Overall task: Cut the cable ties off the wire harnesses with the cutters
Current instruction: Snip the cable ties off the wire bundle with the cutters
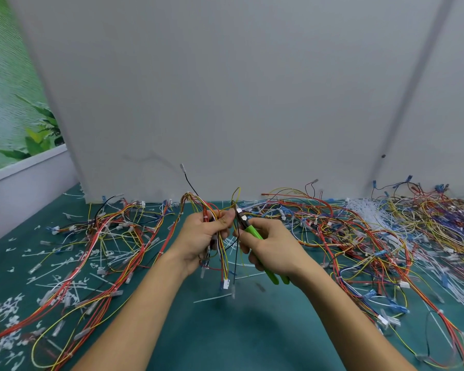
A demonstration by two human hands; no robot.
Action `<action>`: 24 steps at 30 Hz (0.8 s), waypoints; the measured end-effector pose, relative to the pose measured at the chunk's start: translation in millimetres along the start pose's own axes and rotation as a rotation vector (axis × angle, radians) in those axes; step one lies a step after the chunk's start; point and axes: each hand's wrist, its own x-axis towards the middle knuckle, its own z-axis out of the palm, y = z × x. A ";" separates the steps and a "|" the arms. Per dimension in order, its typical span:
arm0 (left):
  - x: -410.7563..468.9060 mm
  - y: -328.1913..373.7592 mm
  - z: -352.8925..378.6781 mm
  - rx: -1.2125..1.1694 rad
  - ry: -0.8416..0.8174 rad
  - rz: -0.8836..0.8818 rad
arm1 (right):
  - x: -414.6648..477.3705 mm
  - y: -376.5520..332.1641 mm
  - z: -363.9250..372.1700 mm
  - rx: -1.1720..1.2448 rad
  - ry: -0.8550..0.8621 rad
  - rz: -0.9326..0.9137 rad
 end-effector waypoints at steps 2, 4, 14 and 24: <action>-1.2 1.2 0.8 0.008 -0.001 0.008 | 0.4 0.3 0.1 -0.007 0.012 0.002; -2.1 2.0 1.7 0.026 0.011 0.032 | 0.4 -0.4 -0.6 -0.002 0.012 0.006; 1.0 -3.7 8.8 0.157 0.183 0.231 | -0.3 -1.9 1.5 -0.048 0.042 0.007; 1.4 -5.0 8.9 0.199 0.174 0.229 | -0.7 -0.6 0.5 -0.065 0.040 0.019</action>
